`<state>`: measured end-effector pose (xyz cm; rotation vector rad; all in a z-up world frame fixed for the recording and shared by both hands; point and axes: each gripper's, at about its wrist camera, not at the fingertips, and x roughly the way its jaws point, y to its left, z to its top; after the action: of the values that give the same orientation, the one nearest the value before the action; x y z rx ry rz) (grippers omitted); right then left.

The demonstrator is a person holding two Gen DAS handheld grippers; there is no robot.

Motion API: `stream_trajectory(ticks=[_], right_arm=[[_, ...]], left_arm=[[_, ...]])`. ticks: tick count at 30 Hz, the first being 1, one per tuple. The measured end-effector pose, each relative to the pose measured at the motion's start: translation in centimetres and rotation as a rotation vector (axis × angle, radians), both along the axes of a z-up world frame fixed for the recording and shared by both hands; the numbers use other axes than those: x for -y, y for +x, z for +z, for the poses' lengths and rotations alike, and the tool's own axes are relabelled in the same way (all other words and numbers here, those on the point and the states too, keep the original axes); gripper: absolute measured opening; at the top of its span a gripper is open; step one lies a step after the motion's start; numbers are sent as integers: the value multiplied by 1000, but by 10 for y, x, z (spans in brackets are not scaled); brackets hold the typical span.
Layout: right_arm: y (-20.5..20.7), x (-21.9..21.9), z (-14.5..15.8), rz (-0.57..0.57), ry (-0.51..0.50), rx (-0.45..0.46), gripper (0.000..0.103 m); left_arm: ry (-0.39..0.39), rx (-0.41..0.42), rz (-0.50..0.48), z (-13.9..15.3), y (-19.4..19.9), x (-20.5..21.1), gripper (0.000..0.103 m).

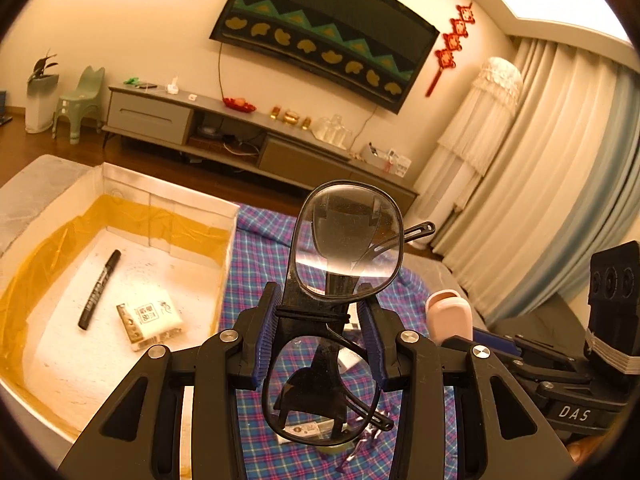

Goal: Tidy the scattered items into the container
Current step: 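Carry the eyeglasses and pink stapler over the white box with both tools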

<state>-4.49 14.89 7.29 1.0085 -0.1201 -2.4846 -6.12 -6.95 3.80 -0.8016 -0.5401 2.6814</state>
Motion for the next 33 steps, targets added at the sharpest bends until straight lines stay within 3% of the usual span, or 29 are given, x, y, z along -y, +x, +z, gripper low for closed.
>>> stream_trajectory(ticks=[13,33], right_arm=[[6,41,26,47,35,-47,41],[-10,107,30,133,56,-49,41]], left_arm=[[57,-17,56,-1,4,34,41],[142,6,157,-14,-2,91,41]])
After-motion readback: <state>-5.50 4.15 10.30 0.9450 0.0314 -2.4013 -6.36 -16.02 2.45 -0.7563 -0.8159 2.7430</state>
